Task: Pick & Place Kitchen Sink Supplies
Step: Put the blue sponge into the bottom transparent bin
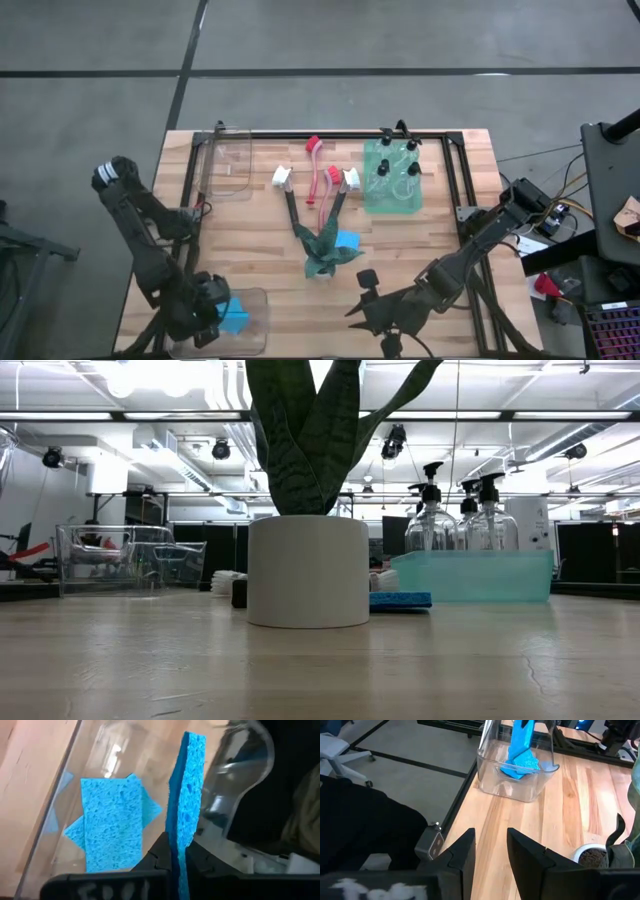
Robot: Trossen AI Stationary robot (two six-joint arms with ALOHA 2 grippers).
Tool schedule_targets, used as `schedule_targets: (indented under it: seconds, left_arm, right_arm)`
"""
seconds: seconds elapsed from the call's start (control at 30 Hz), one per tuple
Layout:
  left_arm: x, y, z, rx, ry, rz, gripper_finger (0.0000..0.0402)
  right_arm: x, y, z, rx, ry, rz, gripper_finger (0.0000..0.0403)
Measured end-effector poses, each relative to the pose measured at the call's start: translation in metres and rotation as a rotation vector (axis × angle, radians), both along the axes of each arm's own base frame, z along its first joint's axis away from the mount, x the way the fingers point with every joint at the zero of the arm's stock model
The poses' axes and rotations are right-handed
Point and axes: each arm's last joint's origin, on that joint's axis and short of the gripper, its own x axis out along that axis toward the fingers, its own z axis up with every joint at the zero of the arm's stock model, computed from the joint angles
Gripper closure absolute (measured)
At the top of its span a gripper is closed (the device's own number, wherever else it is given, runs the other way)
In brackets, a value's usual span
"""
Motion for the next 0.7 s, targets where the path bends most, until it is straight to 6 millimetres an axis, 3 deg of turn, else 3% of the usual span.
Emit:
schedule_targets:
  seconds: [0.43, 0.7]
  left_arm:
    - [0.008, -0.014, -0.031, 0.082, 0.085, 0.015, 0.0345]
    - [0.007, -0.012, -0.025, 0.048, 0.065, 0.037, 0.025]
  right_arm:
    - [-0.001, -0.001, -0.006, 0.016, 0.021, -0.017, 0.032]
    - [-0.003, -0.003, -0.015, 0.016, 0.047, -0.029, 0.0328]
